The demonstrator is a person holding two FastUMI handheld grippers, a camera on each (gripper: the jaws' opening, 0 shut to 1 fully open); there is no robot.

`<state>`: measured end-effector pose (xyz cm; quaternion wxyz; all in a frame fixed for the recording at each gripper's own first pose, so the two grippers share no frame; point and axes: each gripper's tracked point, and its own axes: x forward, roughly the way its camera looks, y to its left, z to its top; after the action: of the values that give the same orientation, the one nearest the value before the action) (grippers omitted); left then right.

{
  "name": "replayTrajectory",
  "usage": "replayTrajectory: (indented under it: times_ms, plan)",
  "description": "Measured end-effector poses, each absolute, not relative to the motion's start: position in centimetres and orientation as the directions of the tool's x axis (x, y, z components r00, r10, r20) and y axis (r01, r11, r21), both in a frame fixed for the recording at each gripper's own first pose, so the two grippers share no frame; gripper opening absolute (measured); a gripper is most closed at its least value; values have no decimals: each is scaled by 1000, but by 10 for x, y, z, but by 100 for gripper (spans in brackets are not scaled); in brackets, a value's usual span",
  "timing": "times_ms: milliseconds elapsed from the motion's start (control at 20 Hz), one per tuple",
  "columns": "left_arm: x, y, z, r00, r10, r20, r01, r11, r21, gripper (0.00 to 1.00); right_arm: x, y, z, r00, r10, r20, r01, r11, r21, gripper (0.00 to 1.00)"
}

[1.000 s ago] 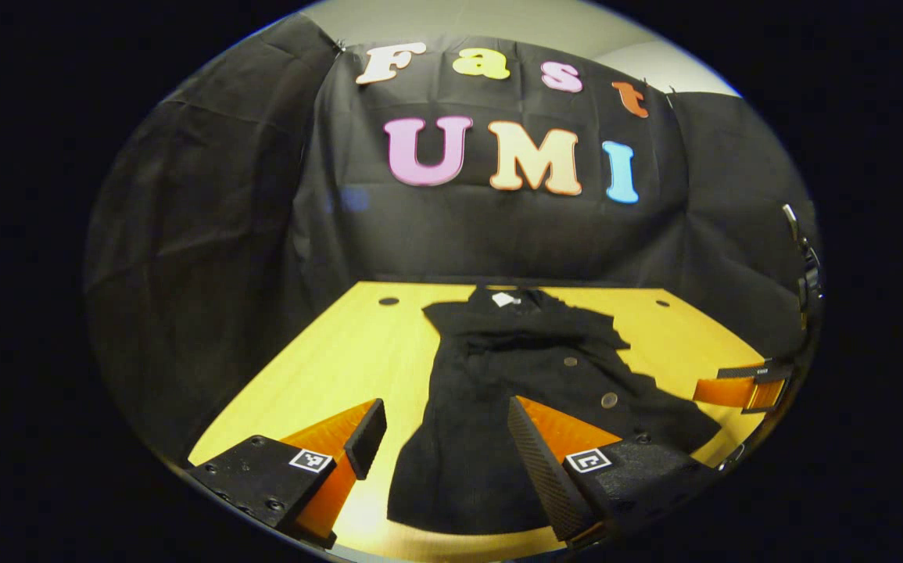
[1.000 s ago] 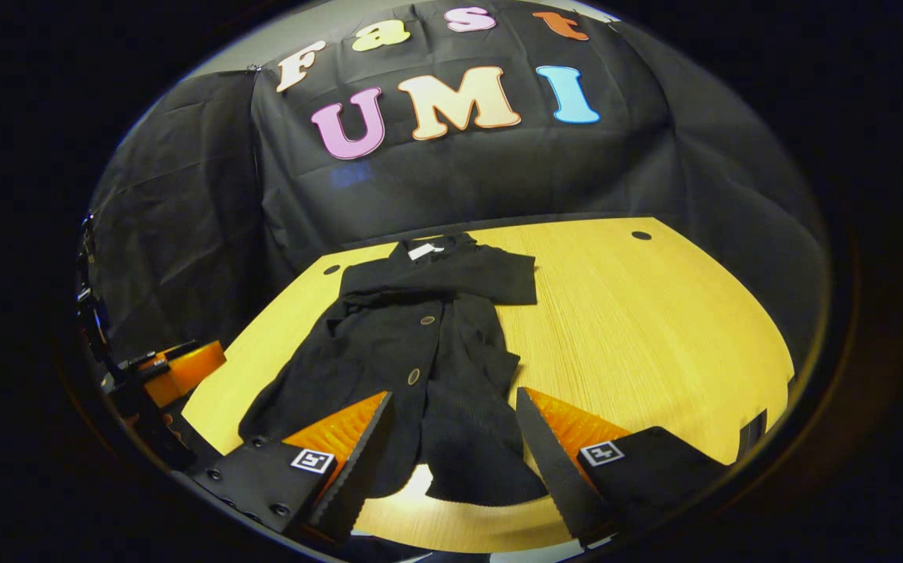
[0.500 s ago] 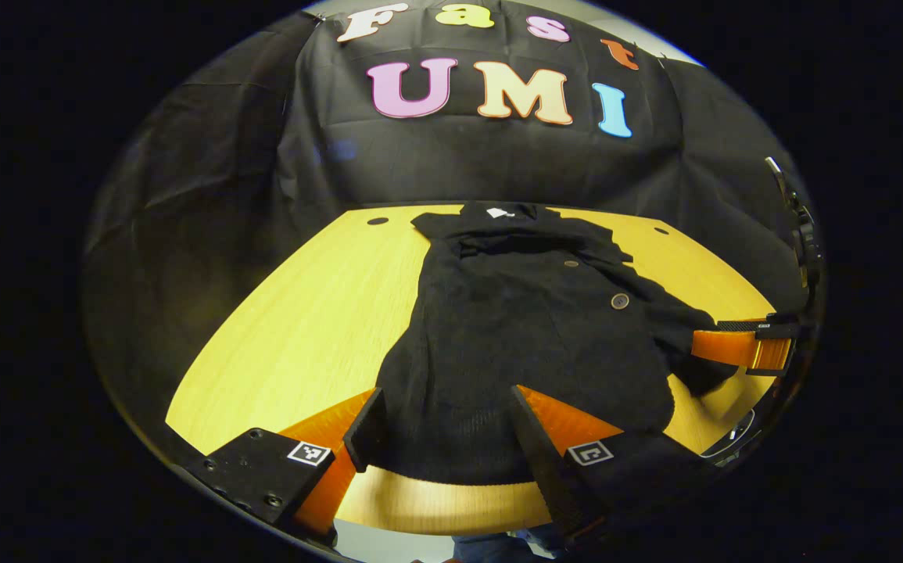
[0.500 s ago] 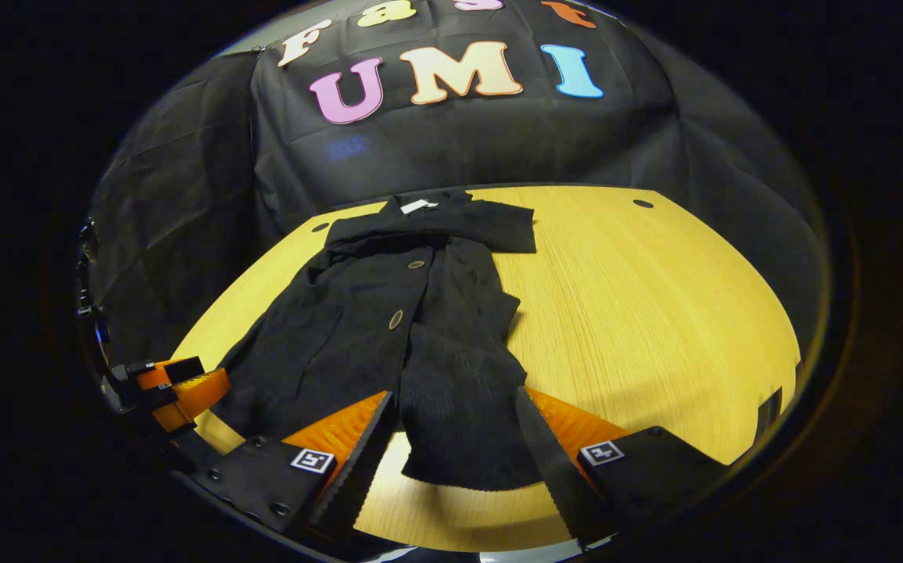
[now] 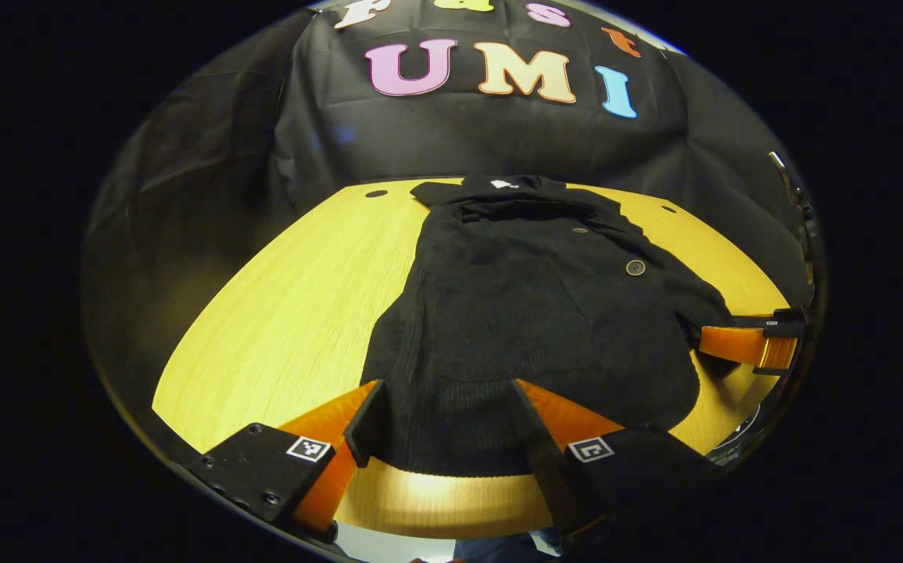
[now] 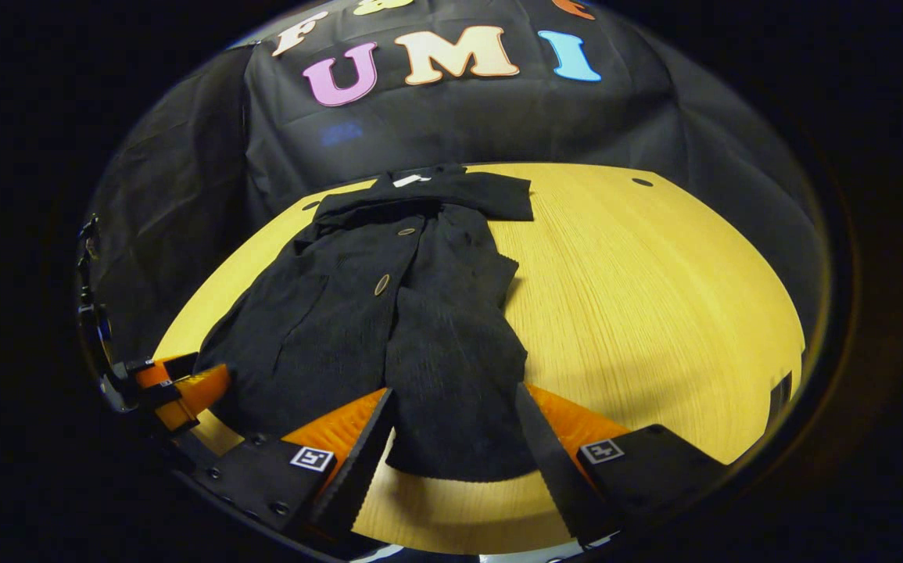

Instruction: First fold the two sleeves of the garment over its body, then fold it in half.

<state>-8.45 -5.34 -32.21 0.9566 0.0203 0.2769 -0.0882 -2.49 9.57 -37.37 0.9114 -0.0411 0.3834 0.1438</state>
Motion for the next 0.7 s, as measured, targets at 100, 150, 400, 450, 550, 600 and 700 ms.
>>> replayTrajectory:
  times_ms: [100, 150, 400, 450, 550, 600, 700]
  plan:
    - [-85, -56, -322, 839, -161, -520, 180, 984, -13, 94, -21, 89, -375, 668, 198, -717, -263, 964, 21, 90]
    - [-84, -56, -322, 841, -161, -517, 181, 983, -12, 93, -18, 84, -375, 671, 182, -719, -246, 969, 16, 79]
    - [-82, -62, -324, 835, -187, -518, 197, 980, -36, 77, -18, 96, -376, 647, 209, -734, -285, 958, 23, 46]
    - [-81, -64, -323, 833, -195, -517, 204, 978, -41, 66, -17, 96, -375, 653, 215, -727, -289, 957, 23, 36]
    - [-81, -69, -323, 826, -211, -523, 213, 975, -57, 48, -18, 97, -374, 660, 231, -715, -283, 958, 48, 29]
    - [-80, -72, -322, 823, -218, -525, 214, 974, -69, 34, -19, 99, -376, 655, 243, -715, -287, 956, 62, 29]
    - [-79, -73, -322, 818, -228, -529, 208, 973, -98, 17, -21, 101, -376, 641, 265, -721, -293, 952, 90, 22]
